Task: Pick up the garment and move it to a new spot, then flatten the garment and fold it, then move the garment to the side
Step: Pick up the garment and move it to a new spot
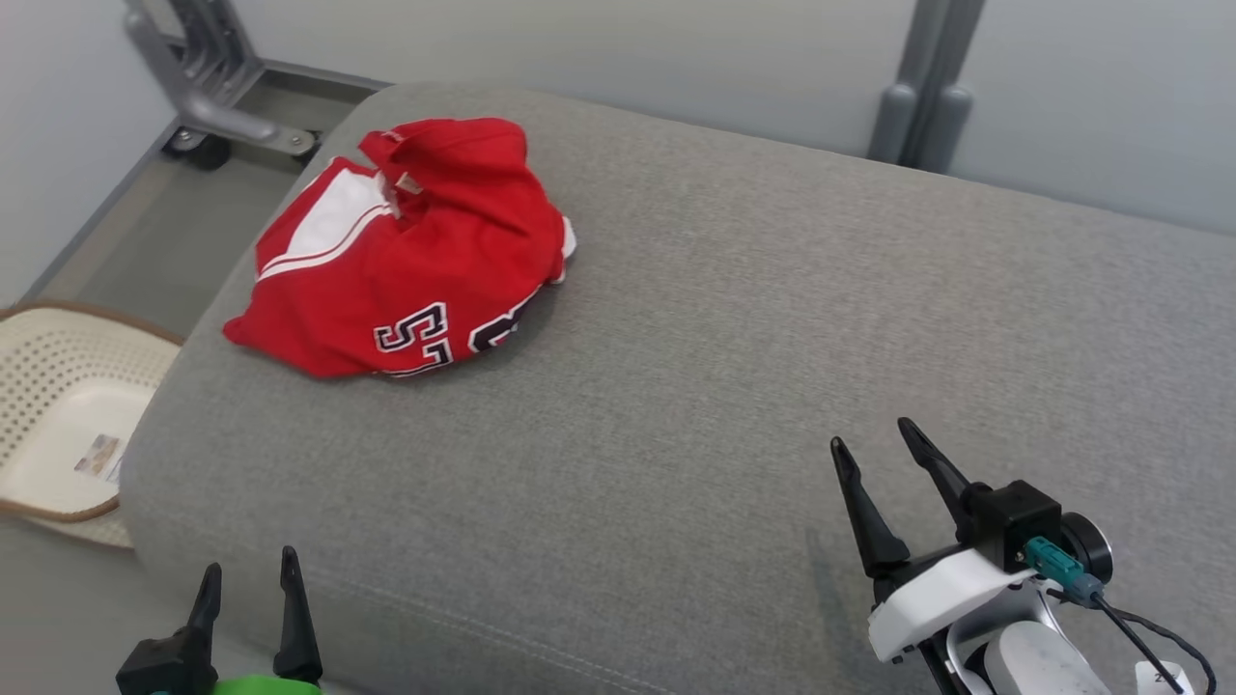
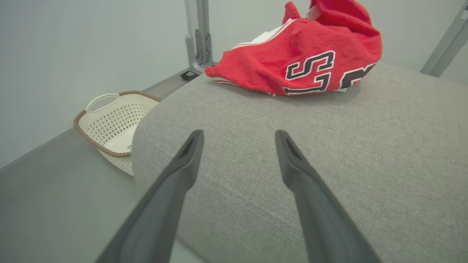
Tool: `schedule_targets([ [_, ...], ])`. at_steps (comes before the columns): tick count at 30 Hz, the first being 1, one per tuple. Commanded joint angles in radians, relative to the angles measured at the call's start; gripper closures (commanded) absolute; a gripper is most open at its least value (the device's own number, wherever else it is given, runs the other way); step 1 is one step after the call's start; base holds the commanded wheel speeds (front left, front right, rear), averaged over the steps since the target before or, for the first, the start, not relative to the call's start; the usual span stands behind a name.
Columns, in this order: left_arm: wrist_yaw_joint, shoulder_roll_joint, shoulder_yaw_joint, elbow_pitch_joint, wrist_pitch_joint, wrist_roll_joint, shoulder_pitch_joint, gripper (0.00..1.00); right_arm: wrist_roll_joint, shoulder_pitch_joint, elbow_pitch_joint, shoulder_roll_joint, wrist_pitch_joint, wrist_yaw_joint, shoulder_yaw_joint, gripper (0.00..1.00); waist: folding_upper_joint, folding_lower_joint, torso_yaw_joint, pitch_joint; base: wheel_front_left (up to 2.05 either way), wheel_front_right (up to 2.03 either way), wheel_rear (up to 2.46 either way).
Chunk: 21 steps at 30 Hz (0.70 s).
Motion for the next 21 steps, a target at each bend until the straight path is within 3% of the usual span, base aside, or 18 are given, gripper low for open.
schedule_targets([
  [1, 0.007, 0.001, 0.003, -0.001, 0.000, -0.006, 0.016, 0.00, 0.011, -0.012, 0.006, -0.007, -0.004, 0.000, 0.009, 0.00, 0.0000, 0.0000, 0.128, 0.022, 0.00, 0.00, 0.00],
  [7, -0.011, 0.001, 0.003, 0.009, 0.000, -0.083, 0.031, 0.00, 0.028, -0.029, 0.016, -0.008, -0.004, 0.000, 0.013, 0.00, 0.0000, 0.0000, 0.131, 0.037, 0.00, 0.00, 0.00],
  [13, -0.015, 0.001, 0.001, 0.032, 0.000, -0.096, 0.007, 0.00, 0.040, -0.015, 0.028, -0.028, -0.004, 0.000, 0.006, 0.00, 0.0000, 0.0000, 0.081, 0.052, 0.00, 0.00, 0.00],
  [17, -0.043, 0.002, 0.013, 0.072, 0.000, -0.087, -0.069, 0.00, 0.046, -0.013, 0.022, -0.041, -0.004, 0.000, -0.005, 0.00, 0.0000, 0.0000, 0.031, 0.087, 0.00, 0.00, 0.00],
  [21, -0.063, 0.056, 0.000, 0.099, 0.000, -0.094, -0.194, 0.00, 0.049, -0.032, 0.011, -0.055, -0.004, 0.000, -0.016, 0.00, 0.0000, 0.0000, -0.003, 0.131, 0.00, 0.00, 0.00],
])
